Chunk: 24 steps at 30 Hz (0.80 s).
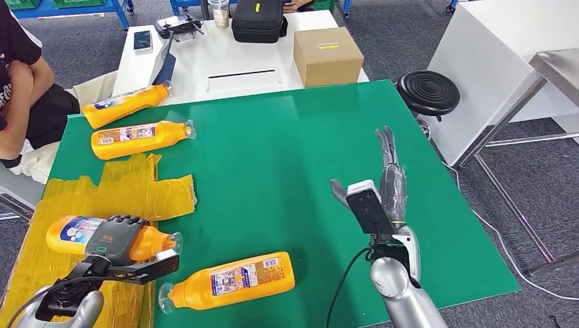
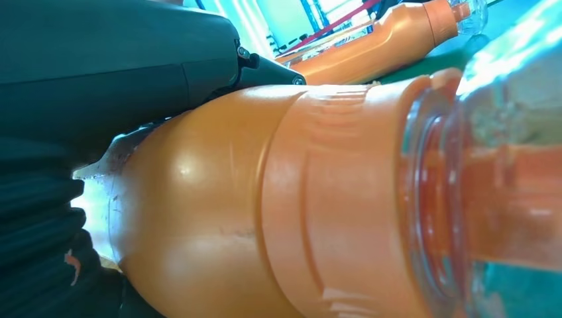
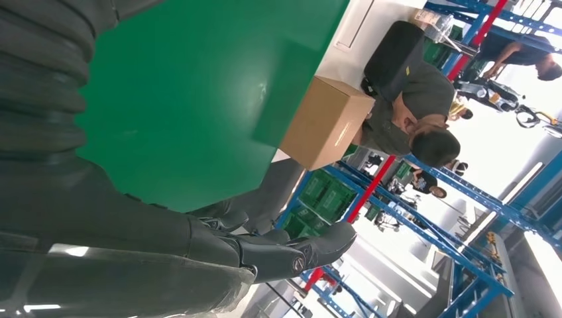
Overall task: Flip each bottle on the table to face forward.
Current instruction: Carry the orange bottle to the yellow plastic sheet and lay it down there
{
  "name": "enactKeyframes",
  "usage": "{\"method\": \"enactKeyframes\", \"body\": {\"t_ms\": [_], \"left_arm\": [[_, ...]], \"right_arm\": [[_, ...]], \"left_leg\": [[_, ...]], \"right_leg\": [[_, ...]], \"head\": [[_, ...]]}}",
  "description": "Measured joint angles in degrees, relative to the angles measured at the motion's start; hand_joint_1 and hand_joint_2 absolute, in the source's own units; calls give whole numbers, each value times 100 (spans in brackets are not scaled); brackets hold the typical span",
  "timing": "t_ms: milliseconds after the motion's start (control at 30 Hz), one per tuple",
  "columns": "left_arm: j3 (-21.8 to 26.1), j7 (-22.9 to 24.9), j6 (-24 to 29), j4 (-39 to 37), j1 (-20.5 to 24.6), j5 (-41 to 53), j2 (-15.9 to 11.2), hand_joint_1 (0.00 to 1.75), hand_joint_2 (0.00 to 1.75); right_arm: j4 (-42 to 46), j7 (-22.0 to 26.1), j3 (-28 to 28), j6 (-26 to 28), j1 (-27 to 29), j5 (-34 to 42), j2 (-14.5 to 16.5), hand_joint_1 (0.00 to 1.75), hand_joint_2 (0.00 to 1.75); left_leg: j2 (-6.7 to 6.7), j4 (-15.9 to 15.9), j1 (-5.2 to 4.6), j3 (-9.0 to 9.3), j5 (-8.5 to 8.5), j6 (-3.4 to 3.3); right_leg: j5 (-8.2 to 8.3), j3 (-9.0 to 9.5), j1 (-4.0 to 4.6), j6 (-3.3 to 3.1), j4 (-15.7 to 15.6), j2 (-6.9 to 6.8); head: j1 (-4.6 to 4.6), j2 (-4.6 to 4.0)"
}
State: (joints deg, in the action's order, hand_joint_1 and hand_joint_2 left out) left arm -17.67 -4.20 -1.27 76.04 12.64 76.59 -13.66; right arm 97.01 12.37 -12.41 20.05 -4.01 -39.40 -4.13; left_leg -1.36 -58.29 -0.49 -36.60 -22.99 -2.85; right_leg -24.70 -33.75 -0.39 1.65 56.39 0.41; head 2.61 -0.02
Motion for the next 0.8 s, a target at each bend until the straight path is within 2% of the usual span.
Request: {"method": "enactKeyframes", "body": {"t_ms": [233,267,367,400,800], "left_arm": [[-75,-20,-27,-204,218,-159,112,175,175],[-86,-20,-34,-229,242,-181,128,140,175],[-125,-13,-38,-292,296,-215,167,10,175],[-138,5,-27,-309,311,-211,178,0,175],[-245,168,-9,-469,416,-96,286,0,175]], "right_arm": [[-86,-1,0,2,-7,-1,7,0,175],[-97,-2,0,2,-9,-4,7,0,175],[-129,-10,-2,2,-13,-9,7,0,175],[-140,-13,-3,1,-14,-9,7,0,175],[-247,-20,-19,-3,-18,31,4,0,175]], "left_leg": [[1,0,0,0,0,0],[1,0,0,0,0,0],[2,0,0,0,0,0],[1,0,0,0,0,0],[1,0,0,0,0,0]], "right_leg": [[0,0,0,0,0,0],[0,0,0,0,0,0],[0,-1,0,0,0,0],[0,-1,0,0,0,0],[1,0,0,0,0,0]], "head": [[1,0],[1,0],[1,0],[1,0],[1,0]]}}
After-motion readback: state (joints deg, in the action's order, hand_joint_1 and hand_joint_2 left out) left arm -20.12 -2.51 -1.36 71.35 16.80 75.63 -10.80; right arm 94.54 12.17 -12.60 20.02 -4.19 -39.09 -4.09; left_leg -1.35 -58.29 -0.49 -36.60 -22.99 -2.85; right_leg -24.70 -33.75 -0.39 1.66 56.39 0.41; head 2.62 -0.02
